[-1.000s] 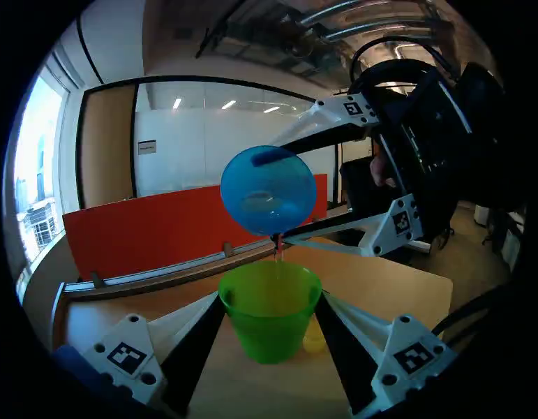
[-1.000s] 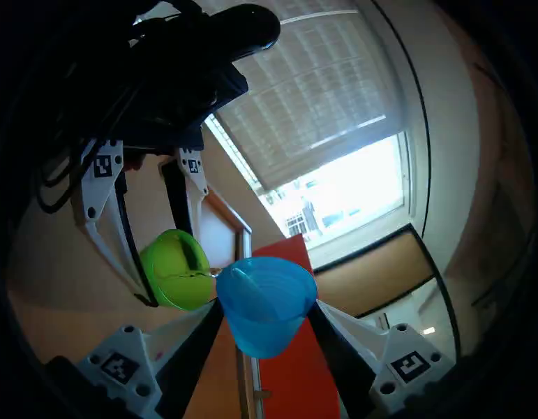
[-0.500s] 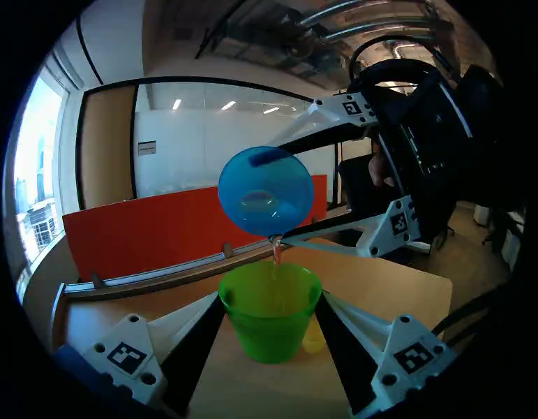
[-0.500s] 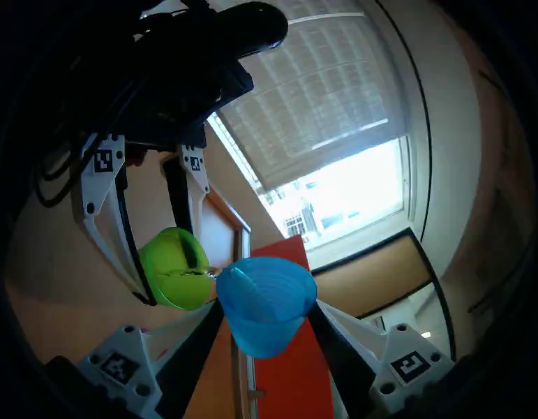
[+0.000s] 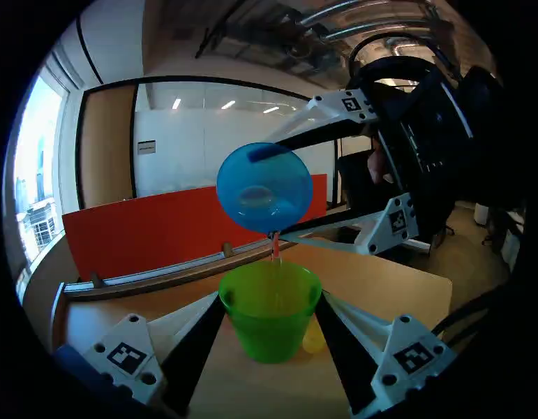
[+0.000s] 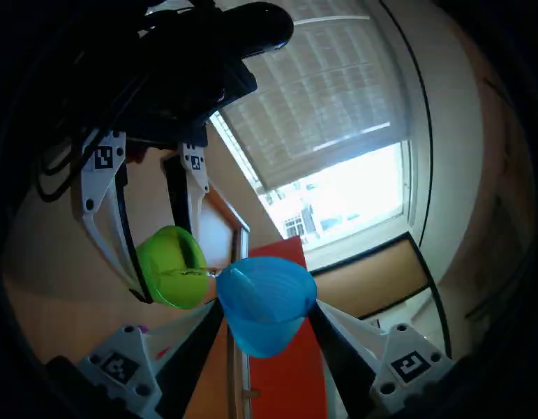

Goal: Pour water

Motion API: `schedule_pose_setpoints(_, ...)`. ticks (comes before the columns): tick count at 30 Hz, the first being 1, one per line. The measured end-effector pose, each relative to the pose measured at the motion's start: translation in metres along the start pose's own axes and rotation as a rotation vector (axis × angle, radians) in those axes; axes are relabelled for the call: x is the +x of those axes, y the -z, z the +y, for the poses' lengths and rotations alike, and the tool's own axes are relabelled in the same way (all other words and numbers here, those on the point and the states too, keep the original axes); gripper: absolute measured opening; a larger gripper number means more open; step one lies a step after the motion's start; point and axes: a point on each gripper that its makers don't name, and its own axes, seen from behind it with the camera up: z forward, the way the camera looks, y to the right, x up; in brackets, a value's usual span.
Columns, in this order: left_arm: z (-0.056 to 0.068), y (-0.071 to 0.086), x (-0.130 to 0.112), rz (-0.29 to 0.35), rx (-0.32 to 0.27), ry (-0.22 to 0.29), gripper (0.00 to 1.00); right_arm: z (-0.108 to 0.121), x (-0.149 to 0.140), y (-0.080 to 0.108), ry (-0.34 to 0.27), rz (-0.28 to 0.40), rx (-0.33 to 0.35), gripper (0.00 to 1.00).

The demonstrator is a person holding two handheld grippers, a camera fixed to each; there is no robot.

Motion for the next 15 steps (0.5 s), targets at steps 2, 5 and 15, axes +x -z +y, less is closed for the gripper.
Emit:
schedule_pose_setpoints(2, 0.0001, -0.0001, -0.0003, 0.000, 0.000, 0.000, 0.87, 0.0007, 0.0004, -0.0003, -0.002, 0.001, 0.000, 0.89)
schedule_pose_setpoints(5, 0.0002, -0.0002, -0.0007, -0.001, -0.001, 0.001, 0.87, 0.0014, 0.0006, -0.0007, 0.001, 0.002, -0.001, 0.88)
schedule_pose_setpoints(15, 0.0004, -0.0008, -0.0005, -0.001, -0.003, -0.001, 0.87, 0.0023, -0.0002, -0.0016, 0.029, -0.002, 0.002, 0.88)
